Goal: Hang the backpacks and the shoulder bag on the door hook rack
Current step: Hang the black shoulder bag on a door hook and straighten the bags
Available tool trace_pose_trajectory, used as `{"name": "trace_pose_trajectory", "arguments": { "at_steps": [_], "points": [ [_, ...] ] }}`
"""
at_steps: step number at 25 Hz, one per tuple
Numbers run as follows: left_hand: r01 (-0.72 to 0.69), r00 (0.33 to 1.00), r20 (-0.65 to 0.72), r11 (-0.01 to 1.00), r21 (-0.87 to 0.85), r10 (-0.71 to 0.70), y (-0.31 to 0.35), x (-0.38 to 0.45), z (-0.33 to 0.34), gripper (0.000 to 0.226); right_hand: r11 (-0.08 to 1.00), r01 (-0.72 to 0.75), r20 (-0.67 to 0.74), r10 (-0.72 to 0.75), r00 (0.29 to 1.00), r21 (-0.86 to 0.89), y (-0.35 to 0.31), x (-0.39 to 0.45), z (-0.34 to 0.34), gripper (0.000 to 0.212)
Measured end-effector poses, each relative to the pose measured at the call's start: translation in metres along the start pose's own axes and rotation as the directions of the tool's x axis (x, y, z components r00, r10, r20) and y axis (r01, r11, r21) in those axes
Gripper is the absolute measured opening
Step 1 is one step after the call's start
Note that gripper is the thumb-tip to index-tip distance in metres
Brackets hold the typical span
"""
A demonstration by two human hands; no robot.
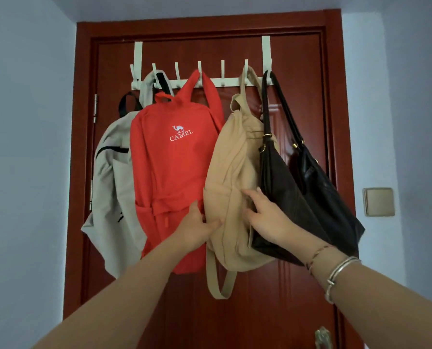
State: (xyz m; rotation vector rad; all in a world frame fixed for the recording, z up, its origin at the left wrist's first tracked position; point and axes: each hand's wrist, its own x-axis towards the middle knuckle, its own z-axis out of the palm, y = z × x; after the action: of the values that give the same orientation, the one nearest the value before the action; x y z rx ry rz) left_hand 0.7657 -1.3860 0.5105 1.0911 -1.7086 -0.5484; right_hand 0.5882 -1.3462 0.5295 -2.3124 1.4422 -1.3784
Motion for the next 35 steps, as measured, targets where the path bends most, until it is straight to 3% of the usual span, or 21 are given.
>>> {"name": "trace_pose_trajectory", "arguments": {
  "at_steps": [4,6,8,11,14,15,16,18,19,20,22,24,25,27,30,35],
  "points": [
    [0.015,0.995,-0.1,0.999,0.034,-0.011,-0.001,0.013,0.008,0.046,0.976,-0.084,0.034,0.079,0.996,0.201,-0.001,0.01,0.003,0.056],
    [-0.03,0.989,-0.145,0.999,0.028,0.034,-0.005,0.021,0.012,0.035,0.983,-0.065,0.04,0.059,0.997,0.171,0.007,0.02,0.01,0.055],
    [-0.099,0.971,-0.225,0.992,-0.075,0.08,-0.007,0.021,0.01,0.025,0.997,-0.032,0.031,0.034,0.999,-0.063,0.011,0.025,0.016,0.053],
    [-0.11,0.93,-0.364,0.985,-0.129,0.056,-0.014,0.027,-0.012,0.014,0.918,0.036,0.03,-0.026,0.999,-0.396,-0.001,0.034,0.022,0.05],
    [0.011,0.979,-0.199,0.981,-0.191,-0.05,-0.016,0.031,-0.037,0.018,0.78,0.031,-0.149,-0.158,0.976,-0.625,-0.027,0.05,0.027,0.038],
    [-0.016,0.975,-0.22,0.983,-0.181,-0.025,-0.017,0.03,-0.047,0.025,0.729,0.021,-0.235,-0.248,0.94,-0.684,-0.037,0.059,0.03,0.034],
    [-0.096,0.944,-0.328,0.983,-0.155,0.04,-0.016,0.028,-0.053,0.031,0.693,0.015,-0.299,-0.33,0.895,-0.72,-0.043,0.066,0.031,0.032],
    [-0.191,0.744,-0.642,0.98,0.057,0.183,-0.021,0.025,-0.073,0.032,0.707,0.081,-0.355,-0.447,0.821,-0.703,-0.054,0.082,0.037,0.029],
    [-0.126,0.643,-0.732,0.974,0.188,0.225,-0.026,0.027,-0.086,0.035,0.729,0.13,-0.361,-0.475,0.803,-0.672,-0.06,0.091,0.041,0.028],
    [-0.032,0.601,-0.767,0.965,0.259,0.225,-0.03,0.032,-0.098,0.049,0.748,0.173,-0.358,-0.491,0.794,-0.641,-0.065,0.101,0.046,0.026],
    [0.031,0.693,-0.709,0.978,0.205,0.127,-0.039,0.047,-0.123,0.076,0.764,0.205,-0.368,-0.504,0.781,-0.612,-0.076,0.125,0.055,0.027],
    [-0.144,0.8,-0.568,0.98,0.135,0.196,-0.042,0.065,-0.135,0.073,0.747,0.155,-0.401,-0.505,0.764,-0.646,-0.086,0.15,0.056,0.029],
    [-0.213,0.809,-0.523,0.963,0.163,0.268,-0.042,0.072,-0.138,0.069,0.732,0.106,-0.425,-0.5,0.755,-0.673,-0.09,0.161,0.055,0.03],
    [-0.287,0.788,-0.498,0.931,0.224,0.363,-0.044,0.094,-0.15,0.068,0.693,-0.01,-0.466,-0.475,0.746,-0.721,-0.1,0.186,0.053,0.03],
    [-0.287,0.781,-0.5,0.925,0.247,0.376,-0.046,0.12,-0.168,0.064,0.661,-0.13,-0.469,-0.367,0.803,-0.739,-0.108,0.218,0.054,0.034],
    [-0.311,0.737,-0.514,0.895,0.32,0.439,-0.045,0.152,-0.206,0.06,0.713,-0.227,-0.452,-0.14,0.881,-0.664,-0.107,0.256,0.051,0.06]
  ]
}}
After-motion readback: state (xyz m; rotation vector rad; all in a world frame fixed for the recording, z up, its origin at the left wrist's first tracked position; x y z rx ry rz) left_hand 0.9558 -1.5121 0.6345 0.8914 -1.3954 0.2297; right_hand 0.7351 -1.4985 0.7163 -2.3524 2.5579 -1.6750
